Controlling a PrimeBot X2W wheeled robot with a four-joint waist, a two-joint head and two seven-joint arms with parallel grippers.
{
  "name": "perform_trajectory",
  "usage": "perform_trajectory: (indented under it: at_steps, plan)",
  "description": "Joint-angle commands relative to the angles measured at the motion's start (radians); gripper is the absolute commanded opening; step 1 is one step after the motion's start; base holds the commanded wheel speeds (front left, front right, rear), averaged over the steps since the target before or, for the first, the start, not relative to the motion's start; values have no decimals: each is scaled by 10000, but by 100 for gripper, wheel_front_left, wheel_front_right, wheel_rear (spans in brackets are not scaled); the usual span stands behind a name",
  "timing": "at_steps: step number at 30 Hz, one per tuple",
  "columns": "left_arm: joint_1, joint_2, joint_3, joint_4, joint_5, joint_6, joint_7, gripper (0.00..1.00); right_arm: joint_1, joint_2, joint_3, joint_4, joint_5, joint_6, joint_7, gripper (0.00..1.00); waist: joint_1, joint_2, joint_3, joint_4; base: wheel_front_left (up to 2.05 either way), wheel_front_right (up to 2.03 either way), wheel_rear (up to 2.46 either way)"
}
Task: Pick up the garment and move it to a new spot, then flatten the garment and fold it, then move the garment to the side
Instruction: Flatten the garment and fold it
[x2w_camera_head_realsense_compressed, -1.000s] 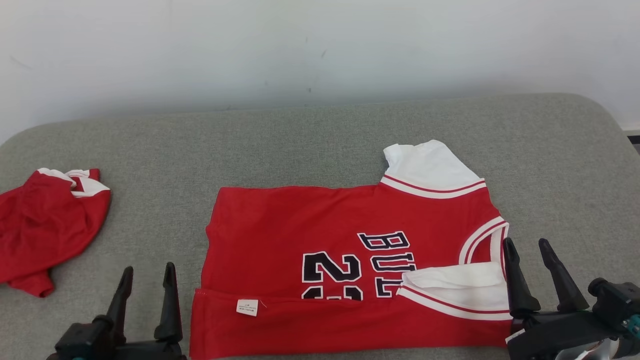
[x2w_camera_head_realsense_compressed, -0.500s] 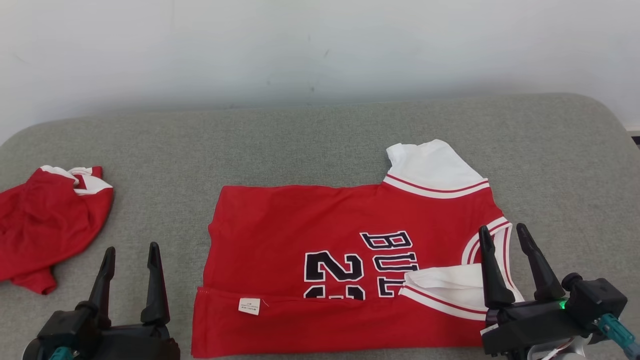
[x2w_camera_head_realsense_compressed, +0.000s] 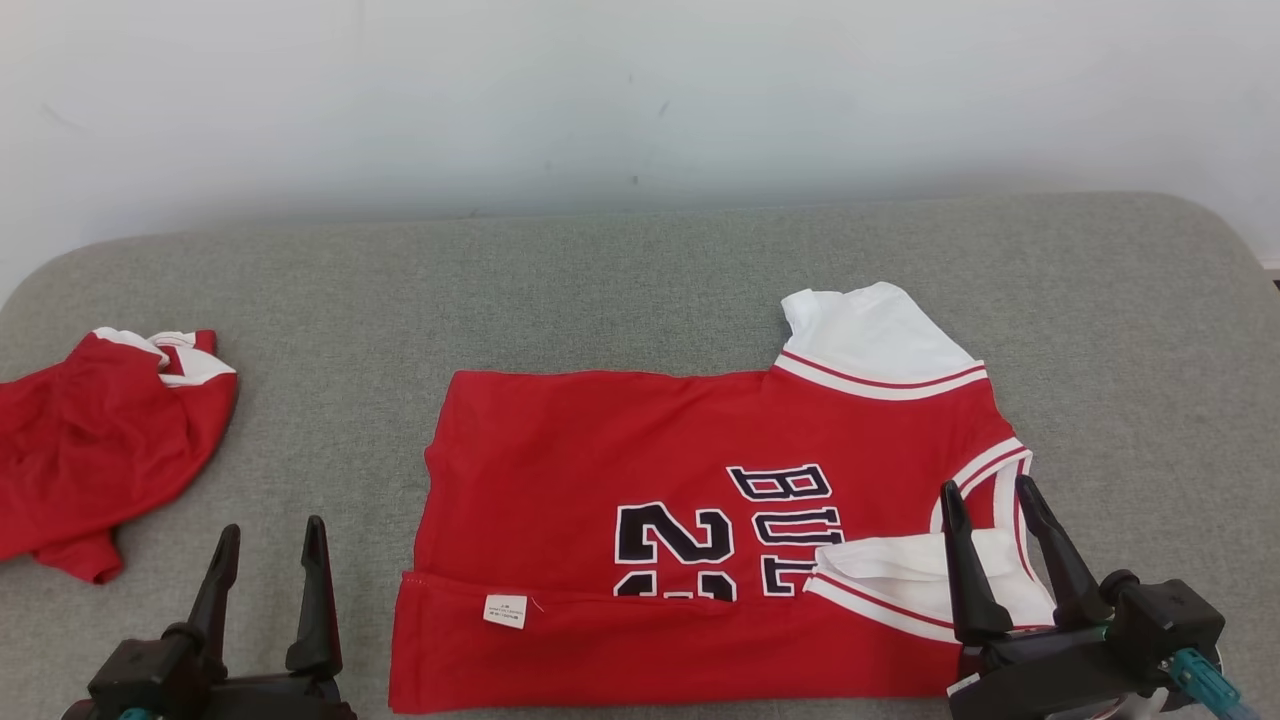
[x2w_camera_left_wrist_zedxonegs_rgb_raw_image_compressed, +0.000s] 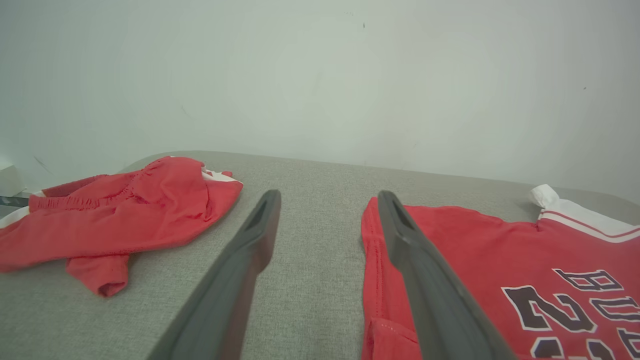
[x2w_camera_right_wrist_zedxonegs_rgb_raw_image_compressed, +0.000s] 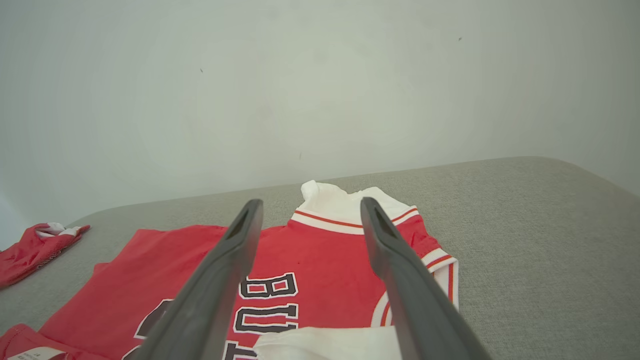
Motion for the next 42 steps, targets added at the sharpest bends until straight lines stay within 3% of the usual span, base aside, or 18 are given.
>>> perform_trajectory:
  at_steps: [1, 7, 15, 23, 32, 42]
  plan:
    - [60, -21, 56, 37, 77, -39, -5, 100, 42, -8, 7, 39, -83, 2, -22, 100, 0, 0, 1, 1, 0, 0, 0]
    - [-168, -87, 94, 232, 81, -154, -5, 100, -154, -30, -59, 172, -6, 2, 51, 100, 0, 0, 91, -25, 0, 0, 0]
    - [-1616, 366, -99, 869, -84, -439, 312, 100, -1539, -437, 33, 611, 68, 2, 570, 100, 0, 0, 558, -184, 0, 0, 0]
    - [-3987, 1016, -596, 1507, -614, -767, 1585, 100, -3926, -1020, 177, 1521, 595, 2, 1591, 100, 0, 0, 1625, -280, 0, 0, 0]
    - [-6313, 1562, -1335, 2362, -1493, -824, 3038, 100, -6474, -1719, 496, 2872, 812, 2, 2608, 100, 0, 0, 2912, -298, 0, 0, 0]
    - [-8105, 2085, -3139, 3516, -3052, -830, 5028, 100, -8838, -2315, 1332, 5167, 1311, 2, 3382, 100, 0, 0, 3736, -101, 0, 0, 0]
